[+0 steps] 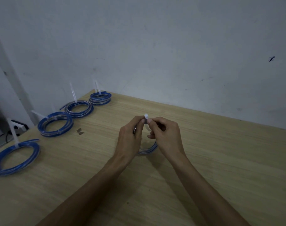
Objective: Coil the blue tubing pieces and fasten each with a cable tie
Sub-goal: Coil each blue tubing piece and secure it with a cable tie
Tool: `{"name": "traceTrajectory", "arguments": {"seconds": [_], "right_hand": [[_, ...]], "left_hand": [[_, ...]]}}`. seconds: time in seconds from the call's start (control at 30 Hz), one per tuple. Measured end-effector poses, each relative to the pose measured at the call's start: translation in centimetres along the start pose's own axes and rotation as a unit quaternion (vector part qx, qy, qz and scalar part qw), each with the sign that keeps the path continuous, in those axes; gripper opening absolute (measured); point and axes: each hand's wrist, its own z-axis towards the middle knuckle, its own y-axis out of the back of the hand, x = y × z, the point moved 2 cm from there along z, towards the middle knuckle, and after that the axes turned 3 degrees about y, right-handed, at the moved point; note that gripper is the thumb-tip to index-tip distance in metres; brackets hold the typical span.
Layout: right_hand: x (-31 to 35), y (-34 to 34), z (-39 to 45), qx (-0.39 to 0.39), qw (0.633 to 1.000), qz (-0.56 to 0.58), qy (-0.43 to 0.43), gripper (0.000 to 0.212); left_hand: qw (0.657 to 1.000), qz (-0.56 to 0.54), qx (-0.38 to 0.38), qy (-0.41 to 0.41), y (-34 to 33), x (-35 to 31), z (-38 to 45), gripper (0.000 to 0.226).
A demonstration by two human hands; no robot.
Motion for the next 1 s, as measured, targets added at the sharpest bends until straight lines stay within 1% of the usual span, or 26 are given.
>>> {"name": "traceTrajectory", "arguments": {"seconds": [0.1, 0.17, 0.27, 0.3, 0.37, 0.4, 0.47, 0.63, 0.77, 0.87, 0.93, 1.0], "right_hand": [[0.0, 0.3, 0.1, -0.011, 1.0, -0.016, -0.005, 0.017], [0.0, 0.5, 0.3, -0.004, 1.0, -0.026, -0.014, 0.013], [0.2, 1.1, 0.9, 0.037, 0.998, -0.054, -0.017, 0.03], [0.5, 1.4, 1.0, 0.06, 0.996, -0.065, -0.015, 0.03], [1.0, 1.8, 1.2, 0.095, 0.993, -0.062, -0.018, 0.02], [1.2, 2.0, 1.3, 0.099, 0.993, -0.057, -0.017, 0.016], [1.5, 2.3, 1.2, 0.093, 0.994, -0.05, -0.006, 0.01], [2.0, 2.8, 1.3, 0.084, 0.996, -0.035, -0.003, 0.008], [2.5, 4.0, 1.7, 0.07, 0.997, -0.025, 0.002, 0.009], [2.8, 4.7, 1.9, 0.077, 0.997, -0.022, -0.013, 0.01], [2.7, 5.3, 2.2, 0.063, 0.998, -0.011, -0.027, 0.014], [2.4, 5.8, 2.4, 0.049, 0.998, -0.026, -0.041, 0.017]], "left_hand": [[0.999, 0.03, 0.02, -0.033, -0.1, -0.4, -0.2, 0.022], [0.999, 0.03, 0.029, -0.036, -0.1, -0.4, -0.2, 0.022], [0.998, 0.036, 0.046, -0.031, -0.4, -0.5, -0.4, 0.021], [0.998, 0.033, 0.051, -0.03, -0.4, -0.6, -0.4, 0.021], [0.998, 0.022, 0.058, -0.025, -0.6, -0.7, -0.4, 0.021], [0.998, 0.018, 0.059, -0.022, -0.6, -0.7, -0.4, 0.02], [0.998, 0.015, 0.056, -0.019, -0.6, -0.8, -0.3, 0.02], [0.998, 0.001, 0.066, -0.017, -0.7, -1.0, -0.2, 0.021], [0.996, 0.001, 0.085, -0.031, -0.9, -1.7, -0.2, 0.022], [0.994, -0.001, 0.098, -0.038, -1.0, -1.9, -0.3, 0.022], [0.992, -0.004, 0.116, -0.046, -1.3, -2.0, -0.6, 0.022], [0.991, -0.006, 0.128, -0.047, -1.8, -2.4, -1.1, 0.023]]}}
